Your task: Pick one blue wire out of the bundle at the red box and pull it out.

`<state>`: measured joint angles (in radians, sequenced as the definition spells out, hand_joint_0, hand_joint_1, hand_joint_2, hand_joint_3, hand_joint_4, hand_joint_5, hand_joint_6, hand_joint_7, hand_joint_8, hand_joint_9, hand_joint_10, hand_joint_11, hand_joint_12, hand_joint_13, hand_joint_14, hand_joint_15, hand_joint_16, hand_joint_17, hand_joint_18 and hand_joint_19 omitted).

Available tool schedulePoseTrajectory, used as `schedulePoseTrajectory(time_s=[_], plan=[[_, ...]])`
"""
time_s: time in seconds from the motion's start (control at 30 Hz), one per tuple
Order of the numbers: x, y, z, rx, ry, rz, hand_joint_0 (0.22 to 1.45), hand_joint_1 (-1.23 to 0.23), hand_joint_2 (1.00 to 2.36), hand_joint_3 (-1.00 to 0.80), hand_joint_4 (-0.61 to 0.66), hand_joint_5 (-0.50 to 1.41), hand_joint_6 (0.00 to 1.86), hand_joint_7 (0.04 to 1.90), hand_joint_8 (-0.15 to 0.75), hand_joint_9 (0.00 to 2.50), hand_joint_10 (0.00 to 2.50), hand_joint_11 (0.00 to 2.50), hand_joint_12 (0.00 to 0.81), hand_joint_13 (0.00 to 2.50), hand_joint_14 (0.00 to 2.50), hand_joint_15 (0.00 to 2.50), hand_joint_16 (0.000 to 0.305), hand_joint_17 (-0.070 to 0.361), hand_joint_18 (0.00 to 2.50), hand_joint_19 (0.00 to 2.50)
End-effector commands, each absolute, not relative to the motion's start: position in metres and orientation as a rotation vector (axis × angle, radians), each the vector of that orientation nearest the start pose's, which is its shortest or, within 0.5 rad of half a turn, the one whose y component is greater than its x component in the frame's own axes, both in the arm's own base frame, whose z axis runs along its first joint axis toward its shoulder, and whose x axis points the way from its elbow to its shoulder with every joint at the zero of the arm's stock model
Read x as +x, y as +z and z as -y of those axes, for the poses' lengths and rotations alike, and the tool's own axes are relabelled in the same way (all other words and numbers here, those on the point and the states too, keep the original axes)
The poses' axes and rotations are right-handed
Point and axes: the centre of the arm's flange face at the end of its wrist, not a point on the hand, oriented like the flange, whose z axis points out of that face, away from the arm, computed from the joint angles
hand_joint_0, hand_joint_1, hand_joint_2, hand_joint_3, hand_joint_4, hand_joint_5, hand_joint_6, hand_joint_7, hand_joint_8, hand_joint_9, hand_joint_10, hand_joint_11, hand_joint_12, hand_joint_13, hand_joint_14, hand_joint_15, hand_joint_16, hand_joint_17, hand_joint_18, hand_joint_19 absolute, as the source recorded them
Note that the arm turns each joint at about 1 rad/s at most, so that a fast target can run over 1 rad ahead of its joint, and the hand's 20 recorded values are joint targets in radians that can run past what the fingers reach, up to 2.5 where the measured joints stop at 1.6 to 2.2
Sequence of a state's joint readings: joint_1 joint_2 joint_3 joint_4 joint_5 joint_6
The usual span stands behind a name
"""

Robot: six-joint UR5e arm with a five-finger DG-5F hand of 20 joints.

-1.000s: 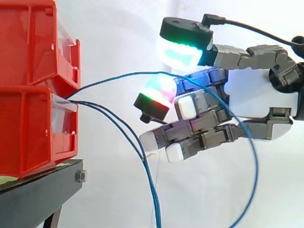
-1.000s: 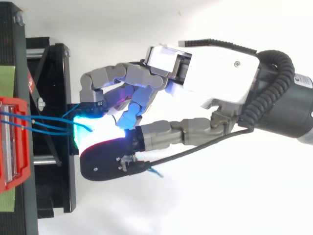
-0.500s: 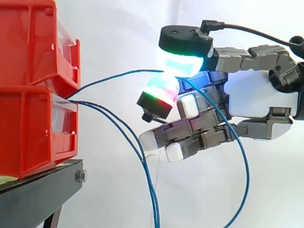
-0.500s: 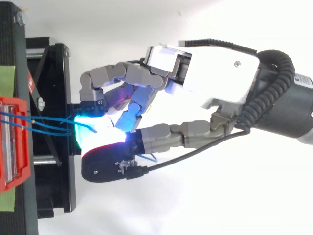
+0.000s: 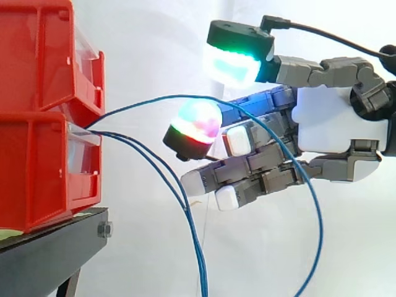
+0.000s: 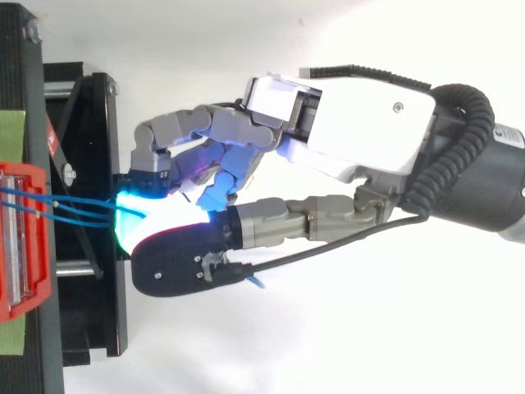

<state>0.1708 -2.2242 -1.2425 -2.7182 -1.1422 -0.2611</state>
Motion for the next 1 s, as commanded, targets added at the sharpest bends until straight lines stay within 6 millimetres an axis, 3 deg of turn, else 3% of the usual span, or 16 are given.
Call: schedulePoseTrajectory(time_s=[0.0, 0.13, 0.57, 0.63, 0.8, 0.97], plan=[[0.7490, 0.2843, 0.0474, 1.113, 0.876, -1.071, 0.58, -0.46, 1.01, -0.22, 0.34, 0.02, 0.51, 1.04, 0.199, 1.26, 0.01, 0.22, 0.365, 0.66, 0.01, 0.27, 0.060, 0.135, 0.58, 0.60], [0.7490, 0.2843, 0.0476, 1.108, 0.867, -1.075, 0.58, -0.63, 1.01, -0.12, 0.35, 0.02, 0.51, 1.19, 0.235, 1.29, 0.01, 0.32, 0.385, 0.68, 0.01, 0.28, 0.063, 0.141, 0.62, 0.57], [0.7498, 0.2852, 0.0474, 1.104, 0.871, -1.067, 0.58, -0.71, 1.01, -0.17, 0.27, 0.02, 0.50, 1.49, 0.250, 1.29, 0.02, 0.45, 0.385, 0.68, 0.01, 0.31, 0.061, 0.137, 0.61, 0.59], [0.7498, 0.2852, 0.0474, 1.104, 0.871, -1.067, 0.58, -0.71, 1.02, -0.17, 0.24, 0.02, 0.52, 1.49, 0.255, 1.28, 0.02, 0.48, 0.385, 0.67, 0.01, 0.31, 0.060, 0.135, 0.60, 0.59], [0.7499, 0.2852, 0.0471, 1.103, 0.875, -1.069, 0.59, -0.73, 1.02, -0.13, 0.20, -0.02, 0.64, 1.25, 0.251, 1.26, 0.02, 0.58, 0.377, 0.65, 0.01, 0.33, 0.058, 0.130, 0.58, 0.60], [0.7497, 0.2849, 0.0470, 1.104, 0.875, -1.072, 0.60, -0.74, 1.02, -0.11, 0.18, -0.03, 0.68, 1.17, 0.241, 1.25, 0.03, 0.59, 0.368, 0.64, 0.01, 0.34, 0.056, 0.125, 0.57, 0.61]])
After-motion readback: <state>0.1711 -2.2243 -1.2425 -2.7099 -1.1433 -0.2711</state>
